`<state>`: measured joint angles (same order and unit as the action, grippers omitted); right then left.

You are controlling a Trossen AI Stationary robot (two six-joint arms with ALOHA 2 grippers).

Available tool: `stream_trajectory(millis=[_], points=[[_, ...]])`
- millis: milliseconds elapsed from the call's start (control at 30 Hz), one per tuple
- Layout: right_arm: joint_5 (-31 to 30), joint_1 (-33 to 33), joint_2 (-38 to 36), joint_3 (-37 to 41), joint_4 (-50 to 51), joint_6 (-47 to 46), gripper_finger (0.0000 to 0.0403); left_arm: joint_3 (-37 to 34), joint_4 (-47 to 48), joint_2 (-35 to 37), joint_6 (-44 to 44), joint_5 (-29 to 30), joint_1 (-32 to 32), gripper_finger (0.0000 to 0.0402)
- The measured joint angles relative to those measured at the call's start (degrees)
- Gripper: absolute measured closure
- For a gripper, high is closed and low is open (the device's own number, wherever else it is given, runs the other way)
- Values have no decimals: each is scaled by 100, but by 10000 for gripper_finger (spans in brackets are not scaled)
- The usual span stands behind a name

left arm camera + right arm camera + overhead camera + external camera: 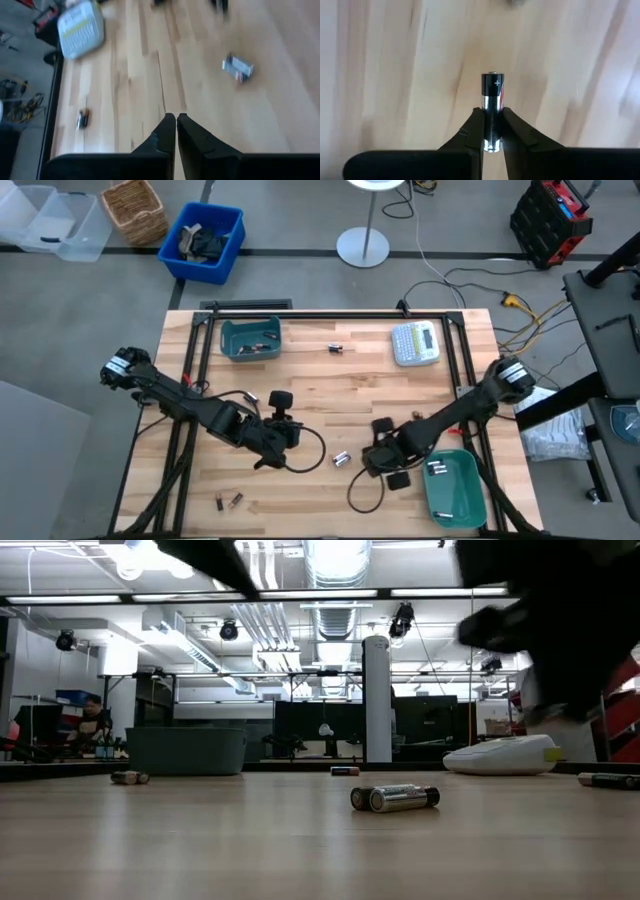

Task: Sort batteries
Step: Put the silver battery into the green bin

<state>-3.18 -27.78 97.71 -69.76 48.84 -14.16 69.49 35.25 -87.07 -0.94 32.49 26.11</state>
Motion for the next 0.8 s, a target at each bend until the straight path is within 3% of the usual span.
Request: stream_trajectory(millis=[100, 233, 533, 800], points=[[340, -80, -273, -186, 913, -434, 370, -86, 318, 0, 155, 2, 0, 402], [445, -446, -863, -149, 1212, -746, 370, -133, 439, 0, 209, 4, 0, 402], [468, -2057, -2046, 357, 1246, -1976, 370, -93, 430, 11, 194, 153, 0, 402], [433, -3588, -2378, 1174, 819, -4187, 371, -93, 425, 13, 17, 156, 0, 402]])
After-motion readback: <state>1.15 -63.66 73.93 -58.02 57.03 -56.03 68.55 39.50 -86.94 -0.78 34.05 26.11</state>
